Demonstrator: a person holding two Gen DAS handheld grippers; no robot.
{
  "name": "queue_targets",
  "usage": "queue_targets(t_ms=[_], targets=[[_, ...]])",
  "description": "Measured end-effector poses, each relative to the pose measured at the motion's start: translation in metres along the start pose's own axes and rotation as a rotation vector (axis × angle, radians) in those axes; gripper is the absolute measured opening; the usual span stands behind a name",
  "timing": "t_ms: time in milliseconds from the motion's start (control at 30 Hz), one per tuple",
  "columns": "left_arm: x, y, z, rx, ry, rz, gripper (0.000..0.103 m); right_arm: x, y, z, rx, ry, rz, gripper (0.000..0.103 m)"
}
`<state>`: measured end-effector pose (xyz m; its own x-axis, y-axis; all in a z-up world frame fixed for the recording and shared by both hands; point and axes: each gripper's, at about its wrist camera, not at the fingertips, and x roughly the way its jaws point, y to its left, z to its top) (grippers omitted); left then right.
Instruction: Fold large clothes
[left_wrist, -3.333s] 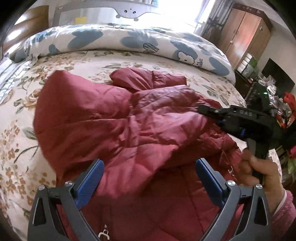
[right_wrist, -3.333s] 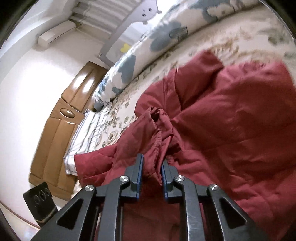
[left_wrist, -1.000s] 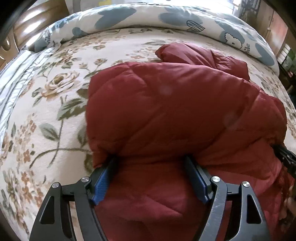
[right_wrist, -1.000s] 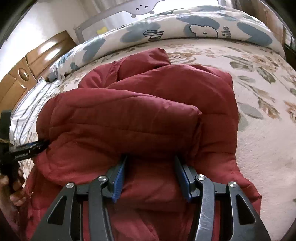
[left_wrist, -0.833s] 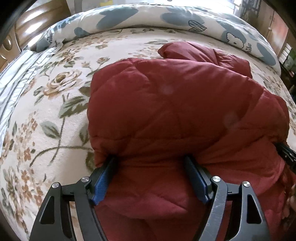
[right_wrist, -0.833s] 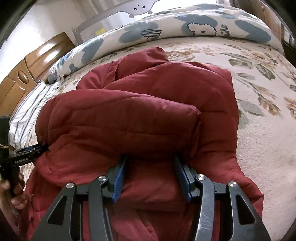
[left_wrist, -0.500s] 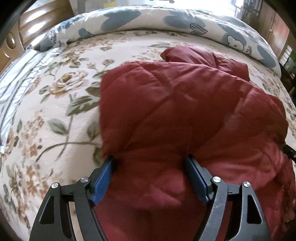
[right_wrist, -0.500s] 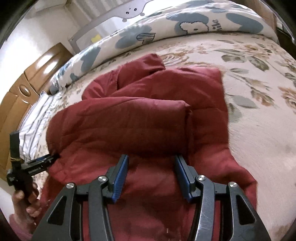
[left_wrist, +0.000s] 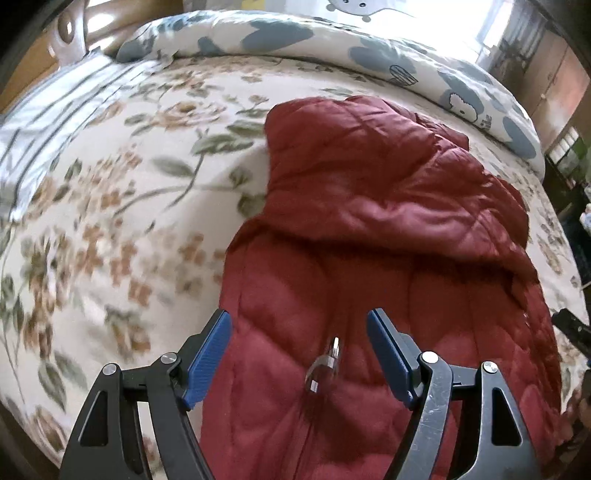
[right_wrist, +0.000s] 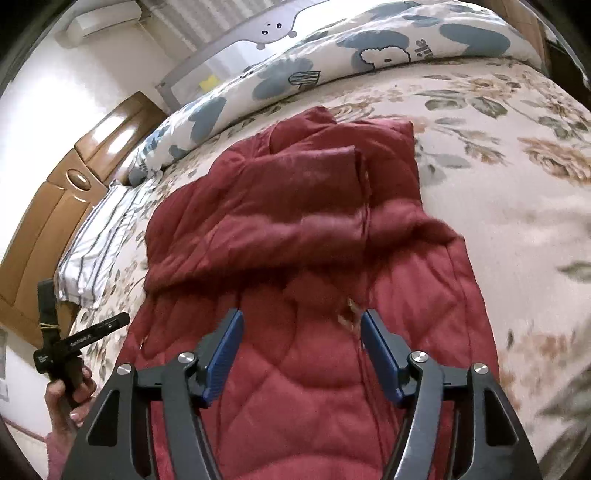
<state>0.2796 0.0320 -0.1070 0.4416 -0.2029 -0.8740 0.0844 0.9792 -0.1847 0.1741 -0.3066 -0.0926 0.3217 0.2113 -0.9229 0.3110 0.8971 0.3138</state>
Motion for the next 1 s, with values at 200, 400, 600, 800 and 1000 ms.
queue_targets(t_ms=[200, 400, 600, 800, 1000], targets=[[-0.022, 0.011, -0.032, -0.025, 0.01, -0.002, 0.075, -0.017, -0.001, -0.023, 0.006, 0.013, 0.006, 0.072], [-0.035, 0.021, -0.054, -0.053, 0.023, -0.015, 0.075, -0.036, -0.006, -0.047, -0.001, 0.018, 0.007, 0.074], [-0.047, 0.037, -0.07, -0.092, 0.039, -0.052, 0.076, -0.063, -0.027, -0.066, 0.026, 0.001, -0.027, 0.075], [-0.054, 0.048, -0.086, -0.103, 0.048, -0.063, 0.078, -0.088, -0.056, -0.081, 0.075, -0.027, -0.077, 0.077], [-0.051, 0.053, -0.098, -0.107, 0.074, -0.073, 0.078, -0.097, -0.077, -0.1, 0.115, -0.015, -0.106, 0.077]])
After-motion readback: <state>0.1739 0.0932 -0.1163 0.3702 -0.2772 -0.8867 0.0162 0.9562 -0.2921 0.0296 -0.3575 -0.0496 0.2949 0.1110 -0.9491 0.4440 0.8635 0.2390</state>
